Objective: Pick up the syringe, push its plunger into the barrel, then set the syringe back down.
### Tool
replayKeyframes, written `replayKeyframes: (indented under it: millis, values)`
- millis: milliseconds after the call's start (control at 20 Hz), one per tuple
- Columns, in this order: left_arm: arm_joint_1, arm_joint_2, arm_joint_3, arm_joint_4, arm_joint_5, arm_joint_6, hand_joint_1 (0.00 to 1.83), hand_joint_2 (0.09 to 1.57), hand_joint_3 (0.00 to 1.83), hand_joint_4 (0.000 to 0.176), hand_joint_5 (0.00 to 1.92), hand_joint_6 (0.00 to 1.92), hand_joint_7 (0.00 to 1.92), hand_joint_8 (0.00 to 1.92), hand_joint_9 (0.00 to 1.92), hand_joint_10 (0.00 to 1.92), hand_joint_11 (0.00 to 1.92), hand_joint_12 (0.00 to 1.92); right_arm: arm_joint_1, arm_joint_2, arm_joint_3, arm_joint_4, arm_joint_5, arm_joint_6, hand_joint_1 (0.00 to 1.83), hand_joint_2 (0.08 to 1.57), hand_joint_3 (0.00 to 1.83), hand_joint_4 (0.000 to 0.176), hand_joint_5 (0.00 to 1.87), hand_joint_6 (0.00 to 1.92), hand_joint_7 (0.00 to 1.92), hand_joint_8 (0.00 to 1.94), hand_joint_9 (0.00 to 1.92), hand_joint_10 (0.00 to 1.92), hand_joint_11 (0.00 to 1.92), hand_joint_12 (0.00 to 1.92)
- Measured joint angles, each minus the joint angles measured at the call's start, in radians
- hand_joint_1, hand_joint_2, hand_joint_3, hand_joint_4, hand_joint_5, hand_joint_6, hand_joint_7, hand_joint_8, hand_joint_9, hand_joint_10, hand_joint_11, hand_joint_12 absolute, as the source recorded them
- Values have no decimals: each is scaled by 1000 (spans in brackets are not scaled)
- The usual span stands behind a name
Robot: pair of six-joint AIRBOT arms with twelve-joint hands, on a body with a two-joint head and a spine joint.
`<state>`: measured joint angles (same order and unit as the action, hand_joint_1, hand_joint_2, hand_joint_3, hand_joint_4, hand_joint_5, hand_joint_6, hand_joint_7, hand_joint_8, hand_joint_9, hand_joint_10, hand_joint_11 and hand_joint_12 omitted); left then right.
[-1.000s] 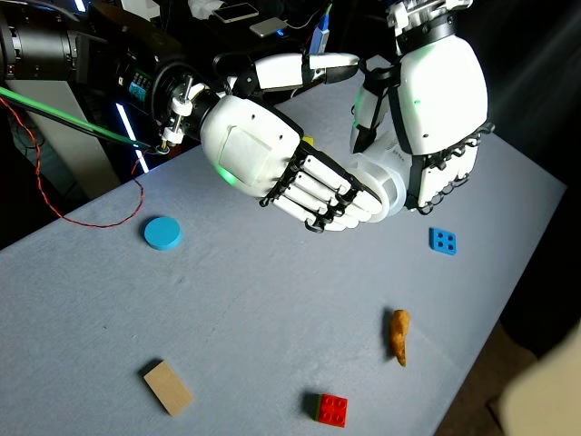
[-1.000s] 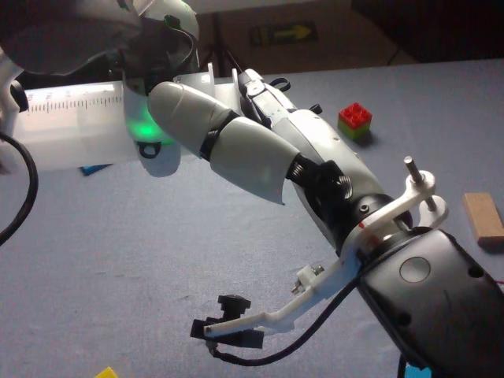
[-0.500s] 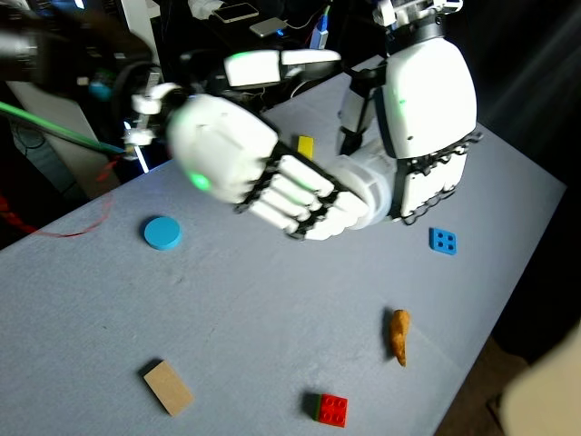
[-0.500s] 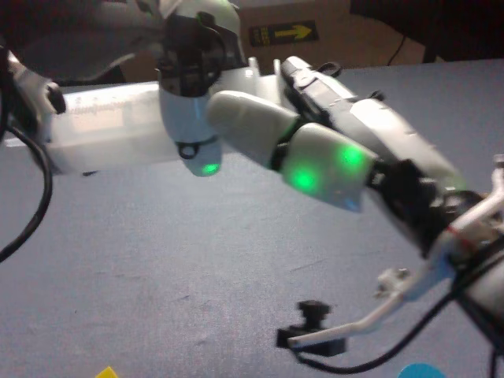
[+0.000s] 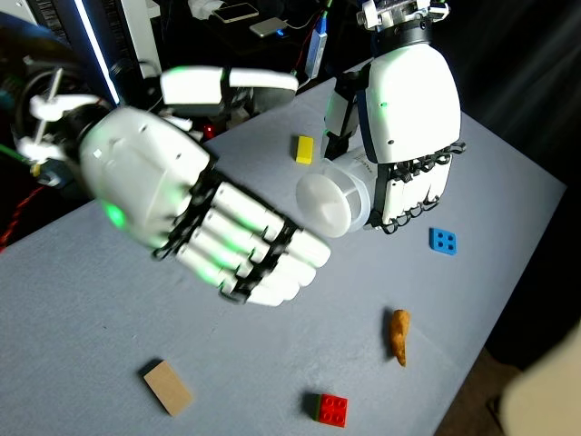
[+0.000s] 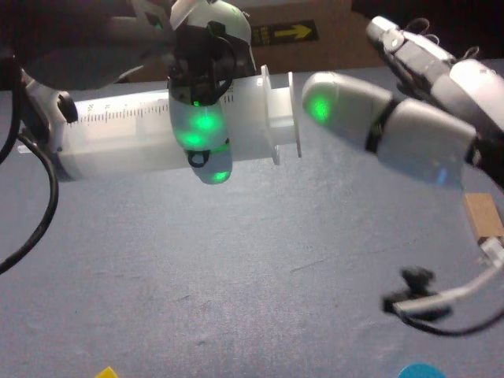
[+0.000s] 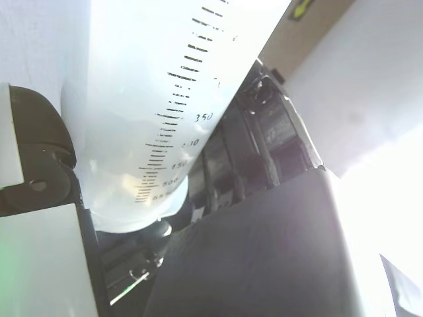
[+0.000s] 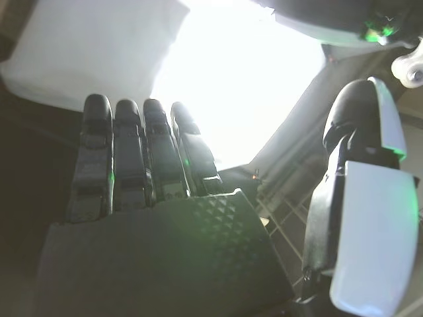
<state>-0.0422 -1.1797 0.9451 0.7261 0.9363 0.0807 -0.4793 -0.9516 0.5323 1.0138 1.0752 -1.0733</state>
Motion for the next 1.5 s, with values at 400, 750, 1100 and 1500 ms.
replayKeyframes:
  millis: [400, 750, 1100, 1500]
  values:
    - [104, 0, -24, 53, -55, -57, 1479, 1154, 1, 0, 874, 1075, 837, 1126, 841, 1256, 653, 1661, -106, 43, 11, -41, -11, -113, 352, 836, 0, 0, 105, 0, 93, 0, 85, 0, 0, 390]
    - [198, -28, -24, 124, -103, -140, 1362, 1169, 1, 0, 840, 1121, 838, 1179, 818, 1400, 652, 1413, -139, 37, 19, -46, -38, -217, 353, 837, 0, 0, 109, 2, 94, 2, 85, 4, 0, 364]
    - [285, -71, -23, 197, -137, -215, 1359, 1174, 0, 0, 854, 1110, 803, 1233, 809, 1398, 661, 1368, -157, 37, 19, -52, -33, -242, 332, 842, 2, 0, 117, 1, 107, 1, 99, 1, 0, 424]
    - [370, -94, -6, 272, -164, -296, 1365, 1154, 0, 0, 910, 1025, 852, 1153, 825, 1377, 692, 1375, -168, 29, 19, -47, -24, -242, 334, 847, 2, 0, 110, 0, 96, 0, 93, 0, 0, 389]
